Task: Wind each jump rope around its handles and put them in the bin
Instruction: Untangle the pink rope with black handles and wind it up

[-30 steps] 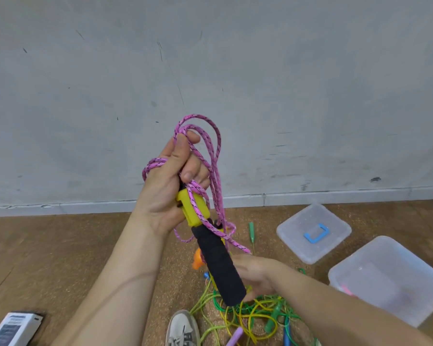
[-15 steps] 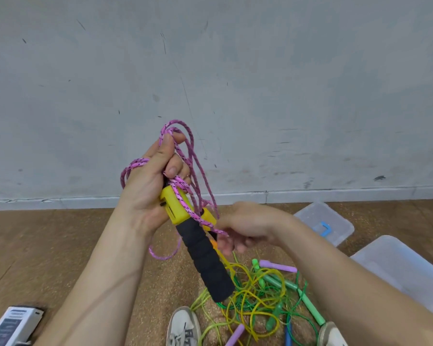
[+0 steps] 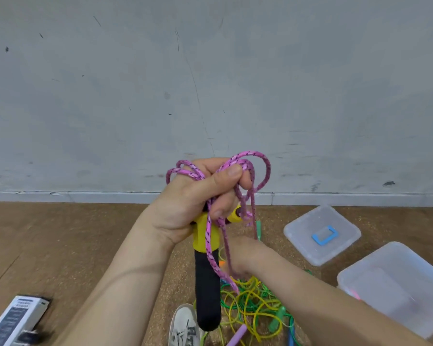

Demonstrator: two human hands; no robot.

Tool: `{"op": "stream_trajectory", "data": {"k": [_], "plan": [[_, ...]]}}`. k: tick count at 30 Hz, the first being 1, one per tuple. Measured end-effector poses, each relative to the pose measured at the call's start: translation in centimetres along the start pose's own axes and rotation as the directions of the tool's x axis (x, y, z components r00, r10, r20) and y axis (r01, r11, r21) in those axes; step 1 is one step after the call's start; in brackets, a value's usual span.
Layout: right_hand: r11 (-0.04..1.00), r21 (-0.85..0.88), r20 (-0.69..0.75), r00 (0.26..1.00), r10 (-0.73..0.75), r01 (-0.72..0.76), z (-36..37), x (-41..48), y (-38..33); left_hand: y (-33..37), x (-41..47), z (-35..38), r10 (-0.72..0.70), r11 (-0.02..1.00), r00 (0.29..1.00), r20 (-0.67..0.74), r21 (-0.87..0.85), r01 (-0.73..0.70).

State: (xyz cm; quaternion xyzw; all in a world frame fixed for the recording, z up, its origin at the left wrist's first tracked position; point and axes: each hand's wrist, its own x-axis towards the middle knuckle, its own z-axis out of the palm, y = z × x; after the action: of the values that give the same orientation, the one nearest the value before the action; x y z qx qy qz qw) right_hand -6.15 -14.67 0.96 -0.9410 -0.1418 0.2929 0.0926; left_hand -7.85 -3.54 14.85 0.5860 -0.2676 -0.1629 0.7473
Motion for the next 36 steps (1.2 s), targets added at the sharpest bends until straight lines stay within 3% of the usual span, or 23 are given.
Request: {"op": "stream_trajectory", "data": {"k": [2, 5, 8, 11, 12, 14, 16, 18, 20, 21, 23, 25, 27, 28, 32, 36], "plan": [[0.985, -0.140, 0.059, 0.992, 0.108, -0.099, 0.3, -0.8, 0.9, -0.1, 0.2, 0.0, -0.003, 1.000, 0.998, -0.068, -0.032, 0.000], [0.993, -0.102, 0.078, 0.995, 0.065, -0.056, -0.1, -0.7, 1.8, -0.4, 0.6, -0.6, -0.001, 1.000, 0.986, -0.166, -0.021, -0.002], [0.964, 0.267, -0.035, 0.999, 0.003, 0.007, -2.6, -1.1, 2.6, -0.7, 0.9, -2.4, -0.009, 1.000, 0.938, -0.348, -0.008, 0.006], [0.676, 0.726, -0.160, 0.987, -0.005, 0.122, -6.1, -3.1, 4.1, -1.0, 1.0, -4.6, 0.032, 0.996, 0.789, -0.613, 0.087, 0.027], [0.599, 0.785, -0.177, 0.984, -0.026, 0.157, -6.9, -3.9, 4.9, -1.1, 1.0, -5.1, 0.070, 0.991, 0.733, -0.677, 0.131, 0.027], [0.623, 0.765, -0.135, 0.986, -0.095, 0.165, -7.6, -5.1, 6.6, -0.9, 0.9, -5.7, 0.128, 0.986, 0.668, -0.733, 0.166, -0.007], [0.778, 0.623, -0.011, 0.995, -0.100, 0.085, -7.4, -5.3, 8.0, -0.5, 0.8, -5.4, 0.151, 0.987, 0.669, -0.728, 0.142, -0.068], [0.941, 0.339, 0.097, 0.995, -0.040, 0.004, -7.1, -4.9, 8.2, -0.2, 0.8, -4.9, 0.148, 0.989, 0.716, -0.682, 0.104, -0.105], [0.995, 0.095, 0.081, 0.996, 0.024, -0.032, -6.3, -4.3, 7.6, 0.2, 0.9, -4.2, 0.109, 0.990, 0.791, -0.602, -0.004, -0.140], [0.996, 0.083, 0.032, 0.999, 0.018, -0.020, -5.8, -4.0, 7.0, 0.3, 0.9, -4.0, 0.089, 0.986, 0.830, -0.550, -0.071, -0.153], [0.944, 0.324, -0.065, 0.997, -0.040, 0.059, -5.1, -3.7, 5.6, 0.8, 0.9, -3.5, 0.068, 0.969, 0.890, -0.450, -0.182, -0.167], [0.719, 0.682, -0.125, 0.990, -0.068, 0.135, -4.8, -3.4, 4.0, 1.0, 0.9, -3.1, 0.069, 0.951, 0.929, -0.362, -0.259, -0.172], [0.494, 0.856, -0.134, 0.988, -0.080, 0.156, -4.5, -3.4, 2.4, 1.1, 0.9, -2.9, 0.076, 0.934, 0.951, -0.300, -0.312, -0.173], [0.466, 0.866, -0.154, 0.984, -0.092, 0.179, -4.2, -3.2, 1.7, 1.0, 0.9, -2.8, 0.078, 0.928, 0.957, -0.281, -0.331, -0.172], [0.516, 0.804, -0.317, 0.947, -0.049, 0.296, -2.4, -1.5, 0.9, 0.8, 1.0, -2.6, 0.088, 0.911, 0.968, -0.237, -0.373, -0.174], [0.480, 0.853, -0.145, 0.977, -0.156, 0.203, -2.1, -1.4, 1.8, 1.0, 0.8, -3.2, 0.122, 0.879, 0.976, -0.180, -0.436, -0.190]]}}
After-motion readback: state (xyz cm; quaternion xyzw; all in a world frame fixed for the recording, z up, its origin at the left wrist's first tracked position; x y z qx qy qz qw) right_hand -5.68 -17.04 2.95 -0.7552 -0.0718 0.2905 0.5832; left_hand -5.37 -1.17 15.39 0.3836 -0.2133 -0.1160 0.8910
